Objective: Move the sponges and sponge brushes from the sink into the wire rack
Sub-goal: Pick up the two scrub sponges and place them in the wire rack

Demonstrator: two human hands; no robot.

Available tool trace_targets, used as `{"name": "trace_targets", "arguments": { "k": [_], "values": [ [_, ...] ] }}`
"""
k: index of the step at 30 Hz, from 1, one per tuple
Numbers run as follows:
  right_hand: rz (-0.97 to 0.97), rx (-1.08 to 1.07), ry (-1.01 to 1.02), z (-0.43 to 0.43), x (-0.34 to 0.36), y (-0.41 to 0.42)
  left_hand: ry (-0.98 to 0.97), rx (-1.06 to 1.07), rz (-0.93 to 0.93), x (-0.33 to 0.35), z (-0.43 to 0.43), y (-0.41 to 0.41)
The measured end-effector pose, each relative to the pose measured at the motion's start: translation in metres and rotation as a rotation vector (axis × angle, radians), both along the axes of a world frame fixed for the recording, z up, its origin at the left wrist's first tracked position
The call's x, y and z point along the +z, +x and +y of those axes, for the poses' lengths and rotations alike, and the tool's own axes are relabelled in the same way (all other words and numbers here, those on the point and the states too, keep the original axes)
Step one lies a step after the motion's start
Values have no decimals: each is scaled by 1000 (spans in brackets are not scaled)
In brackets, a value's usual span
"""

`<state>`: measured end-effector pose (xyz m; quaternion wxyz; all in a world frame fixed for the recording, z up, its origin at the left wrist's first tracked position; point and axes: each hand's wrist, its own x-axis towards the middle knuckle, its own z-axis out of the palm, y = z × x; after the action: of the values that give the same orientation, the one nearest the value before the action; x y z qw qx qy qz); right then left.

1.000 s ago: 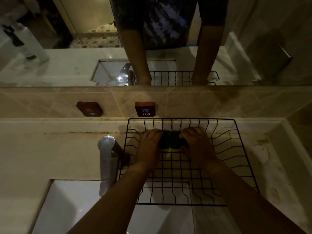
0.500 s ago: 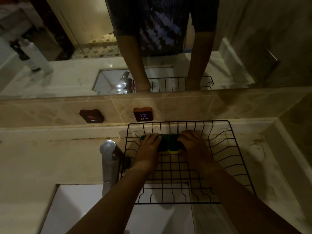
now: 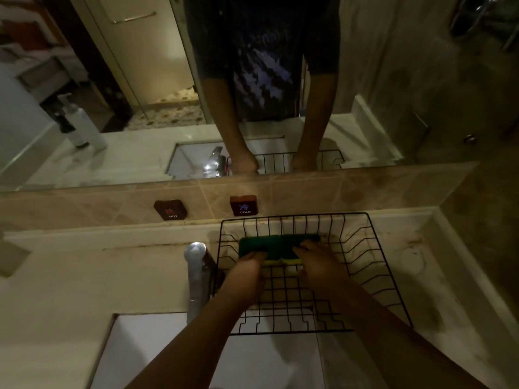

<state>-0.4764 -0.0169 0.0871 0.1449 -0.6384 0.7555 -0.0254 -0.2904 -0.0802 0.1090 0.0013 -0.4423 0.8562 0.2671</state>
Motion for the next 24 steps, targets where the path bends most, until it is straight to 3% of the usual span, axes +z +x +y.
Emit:
{"name": "trace_targets", "arguments": {
  "k": [9, 24],
  "values": [
    [-179, -18, -43, 55, 60, 46, -95, -107, 139, 53, 27, 41],
    [-11, -176, -313, 130, 151, 160, -147, -183, 255, 112, 77, 147]
  ]
}}
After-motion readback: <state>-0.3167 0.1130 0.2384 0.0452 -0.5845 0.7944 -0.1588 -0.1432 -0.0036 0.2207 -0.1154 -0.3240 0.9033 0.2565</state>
